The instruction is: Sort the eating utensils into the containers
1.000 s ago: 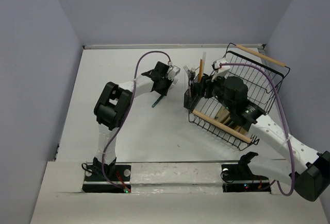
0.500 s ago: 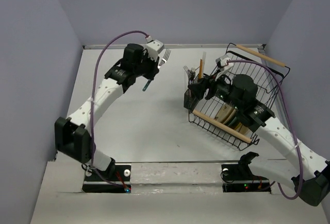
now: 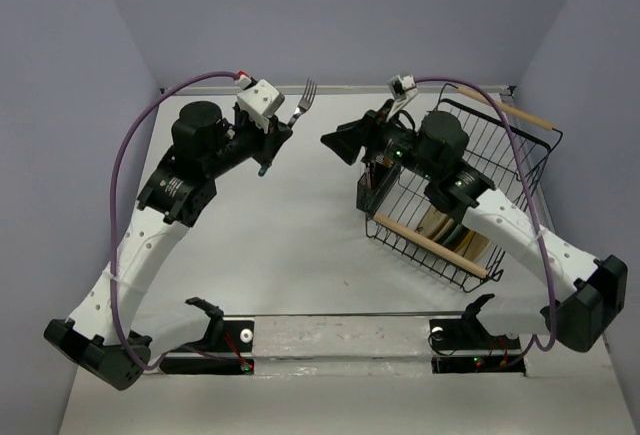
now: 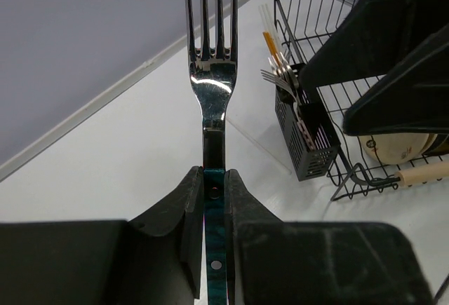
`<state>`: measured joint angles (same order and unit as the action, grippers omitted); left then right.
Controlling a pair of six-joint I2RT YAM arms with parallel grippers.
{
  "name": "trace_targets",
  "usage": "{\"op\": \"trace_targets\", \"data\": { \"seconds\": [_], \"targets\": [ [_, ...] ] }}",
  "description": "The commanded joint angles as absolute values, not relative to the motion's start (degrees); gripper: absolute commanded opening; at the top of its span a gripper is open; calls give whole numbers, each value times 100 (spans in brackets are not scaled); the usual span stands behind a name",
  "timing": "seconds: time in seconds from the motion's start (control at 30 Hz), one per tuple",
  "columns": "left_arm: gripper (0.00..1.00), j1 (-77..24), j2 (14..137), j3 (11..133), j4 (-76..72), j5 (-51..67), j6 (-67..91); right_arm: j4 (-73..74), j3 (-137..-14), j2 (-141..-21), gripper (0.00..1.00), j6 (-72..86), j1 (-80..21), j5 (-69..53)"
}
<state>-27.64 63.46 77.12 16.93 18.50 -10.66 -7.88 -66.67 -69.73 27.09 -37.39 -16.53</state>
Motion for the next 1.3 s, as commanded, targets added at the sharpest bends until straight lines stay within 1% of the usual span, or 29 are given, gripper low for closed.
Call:
{"op": "trace_targets", "data": {
  "seconds": [0.0,0.1,0.23,0.37,0.6,0.63,0.7,0.8,0.83,0.87,1.0,1.03,1.07,1.1,1.13,1.17,1.2,1.27],
  "targets": [
    [0,-2786,6074,7454,1512,2048,-1142,-1722,-7242,-7470,69,2988,-4104,-1697],
    [0,-2786,6012,7392,1441,2030,-1125,-2082,-7330,-7786,67,3286,-4104,-1608],
    [0,-2786,6003,7348,1354,2083,-1116,-2583,-7383,-8129,65,3471,-4104,-1801],
    [0,-2786,6047,7216,1187,2118,-1064,-2759,-7427,-8472,63,3682,-4104,-1644],
    [0,-2795,6056,7084,1063,2294,-1011,-3339,-7497,-8991,62,3814,-4104,-1775],
    [0,-2786,6056,7014,1046,2329,-1011,-3418,-7532,-9078,60,3832,-4104,-1775],
    [0,-2795,6056,6952,1028,2391,-1011,-3454,-7567,-9167,54,3867,-4104,-1749],
    [0,-2804,6091,6882,993,2417,-985,-3559,-7629,-9342,19,3955,-4104,-1810],
    [0,-2812,6117,6873,984,2391,-976,-3594,-7638,-9386,4,3981,-4104,-1906],
    [0,-2812,6126,6873,976,2382,-976,-3612,-7629,-9430,0,3981,-4104,-1925],
    [0,-2821,6126,6847,967,2268,-993,-3683,-7331,-9195,0,3789,-4104,-1881],
    [9,-2821,6109,6829,958,2241,-1019,-3500,-7260,-9089,0,3510,-4104,-1759],
    [29,-2821,6091,6820,958,2233,-1054,-3289,-7216,-8966,0,3272,-4104,-1645],
    [54,-2821,6082,6786,958,2241,-1107,-3017,-7198,-8826,0,3035,-4104,-1504],
    [97,-2821,6047,6768,949,2233,-1134,-2432,-7190,-8537,0,2528,-4104,-1129],
    [99,-2821,6038,6750,949,2215,-1169,-2156,-7172,-8378,0,2270,-4104,-925],
    [99,-2813,6021,6715,932,2154,-1178,-1692,-7128,-8063,0,1841,-4104,-575],
    [99,-2821,6038,6662,888,2048,-1195,-1215,-7084,-7754,0,1470,-4104,-230]
  ]
}}
